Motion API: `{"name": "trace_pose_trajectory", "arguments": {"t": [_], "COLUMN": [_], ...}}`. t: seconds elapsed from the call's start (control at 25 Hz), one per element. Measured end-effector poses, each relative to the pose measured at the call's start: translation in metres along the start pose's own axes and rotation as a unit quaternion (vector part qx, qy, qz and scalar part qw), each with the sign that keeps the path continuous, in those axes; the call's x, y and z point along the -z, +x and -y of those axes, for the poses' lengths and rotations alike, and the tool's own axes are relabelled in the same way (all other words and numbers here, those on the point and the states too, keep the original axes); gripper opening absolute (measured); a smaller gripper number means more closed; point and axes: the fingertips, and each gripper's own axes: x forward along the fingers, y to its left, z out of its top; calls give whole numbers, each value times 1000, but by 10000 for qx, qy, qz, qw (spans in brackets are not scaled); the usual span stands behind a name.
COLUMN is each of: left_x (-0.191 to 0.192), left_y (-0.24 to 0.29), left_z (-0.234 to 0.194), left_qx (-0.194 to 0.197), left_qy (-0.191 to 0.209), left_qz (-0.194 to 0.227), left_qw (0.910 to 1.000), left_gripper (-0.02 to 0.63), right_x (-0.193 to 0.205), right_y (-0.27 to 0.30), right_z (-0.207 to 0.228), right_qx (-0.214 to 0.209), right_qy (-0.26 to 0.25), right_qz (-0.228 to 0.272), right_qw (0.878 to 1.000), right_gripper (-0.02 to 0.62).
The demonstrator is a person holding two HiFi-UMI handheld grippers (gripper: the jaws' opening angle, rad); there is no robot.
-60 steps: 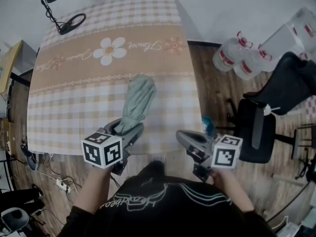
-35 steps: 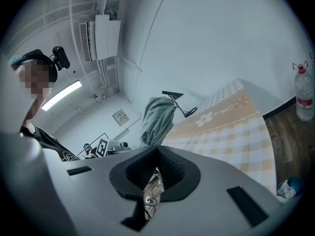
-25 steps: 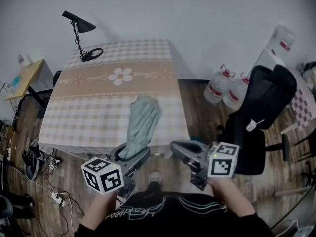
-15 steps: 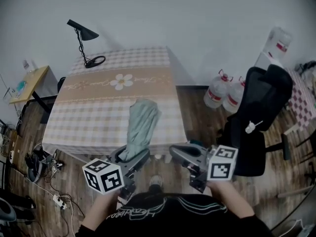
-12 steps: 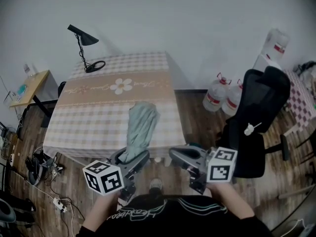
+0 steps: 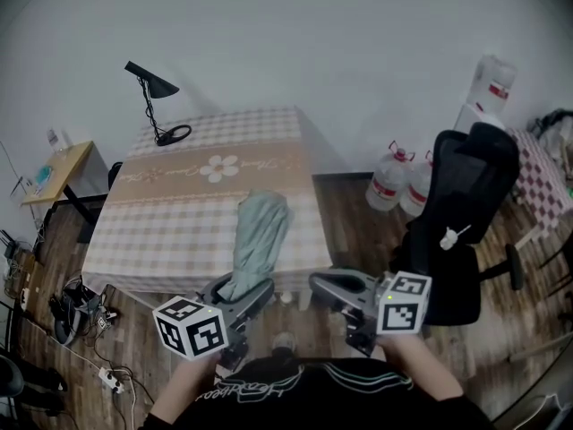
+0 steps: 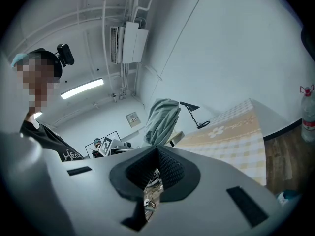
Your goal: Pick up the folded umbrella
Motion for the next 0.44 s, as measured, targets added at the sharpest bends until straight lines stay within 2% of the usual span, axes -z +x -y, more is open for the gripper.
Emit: {"name": "trace_pose_trajectory", "arguments": {"t": [0.44], "left_x": [12], "left_y": [-7], "left_z": [23], "left_qx": [56], "left_qy": [104], "left_qz": [-18], "left_qw": [9999], "left_gripper": [247], "right_x": [10], "right_y": [-19], "right_z": [-13], "right_qx": [73], "right_qy": [-47], "right_qz": [95], "right_qw": [9999], "right_gripper": [11]}}
